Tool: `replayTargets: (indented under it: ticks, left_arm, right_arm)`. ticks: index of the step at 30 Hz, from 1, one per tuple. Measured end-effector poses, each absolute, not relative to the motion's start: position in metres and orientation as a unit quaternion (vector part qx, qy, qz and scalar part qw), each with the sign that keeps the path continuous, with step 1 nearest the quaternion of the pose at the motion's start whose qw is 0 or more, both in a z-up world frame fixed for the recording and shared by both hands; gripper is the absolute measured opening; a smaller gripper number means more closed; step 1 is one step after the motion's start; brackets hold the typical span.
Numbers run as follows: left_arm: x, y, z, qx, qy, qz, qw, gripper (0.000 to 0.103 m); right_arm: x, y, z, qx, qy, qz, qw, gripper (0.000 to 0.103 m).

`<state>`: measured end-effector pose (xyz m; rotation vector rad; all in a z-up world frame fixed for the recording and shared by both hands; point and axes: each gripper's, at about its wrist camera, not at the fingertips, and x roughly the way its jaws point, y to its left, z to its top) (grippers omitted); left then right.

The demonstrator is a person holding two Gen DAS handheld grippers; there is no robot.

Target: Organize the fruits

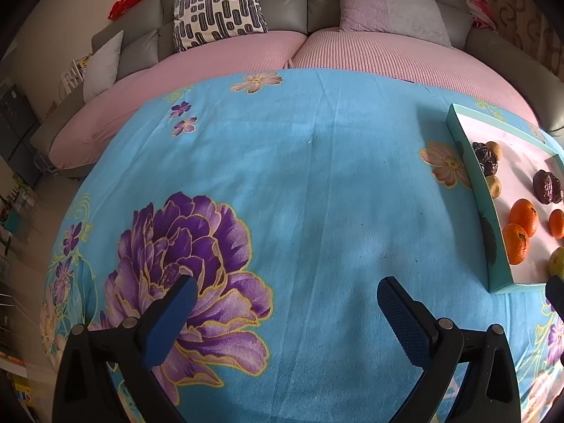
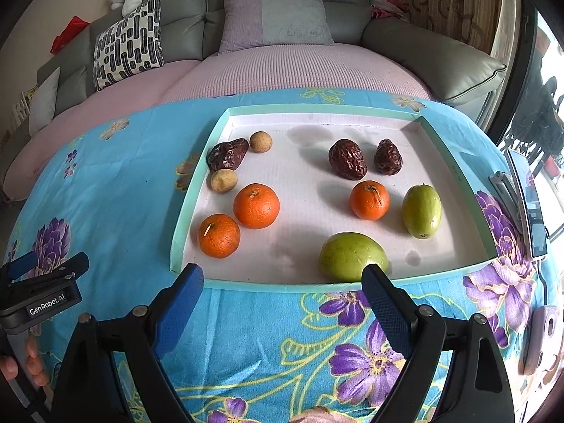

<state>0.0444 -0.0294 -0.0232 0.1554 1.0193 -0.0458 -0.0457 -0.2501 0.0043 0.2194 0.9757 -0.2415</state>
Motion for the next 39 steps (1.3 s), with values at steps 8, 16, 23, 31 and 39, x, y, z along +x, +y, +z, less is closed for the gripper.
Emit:
replayTargets:
  ticks: [8,16,23,31,39]
  left_arm:
    - [0.0444,-0.0293,-0.0238,0.072,0.490,-0.024,0.868,0.103]
    - [0.0450,-0.0291,-0.0243,0.071,0.492,-0.028,0.867,0.103]
    - [0.0449,-0.0295,-0.0245,0.072,0.494,-0.029,0.866,0.103]
    - [0.0455,-0.0294,-0.0263,0.071,0.498,-0.029,0.864,0.103]
    - [0.0459,-0.0287,-0.0276,0.071,0.502,-0.029,0.861,0.103]
  right_arm:
    - [-0.0458,-0.2510,0.0027,0.104,0.471,-0.116,0.869,0.092]
    - [-0.0454,-0.2509,0.0016,0.103,0.473,-0.117,0.867,0.092]
    - [-0.0449,-0.2501,0.0006,0.101,0.476,-0.117,0.866,0.092]
    - [-0.0448,-0.2503,0.0001,0.101,0.476,-0.118,0.865,0.092]
    - [-0.0446,-0.2500,-0.0002,0.100,0.477,-0.119,0.865,0.092]
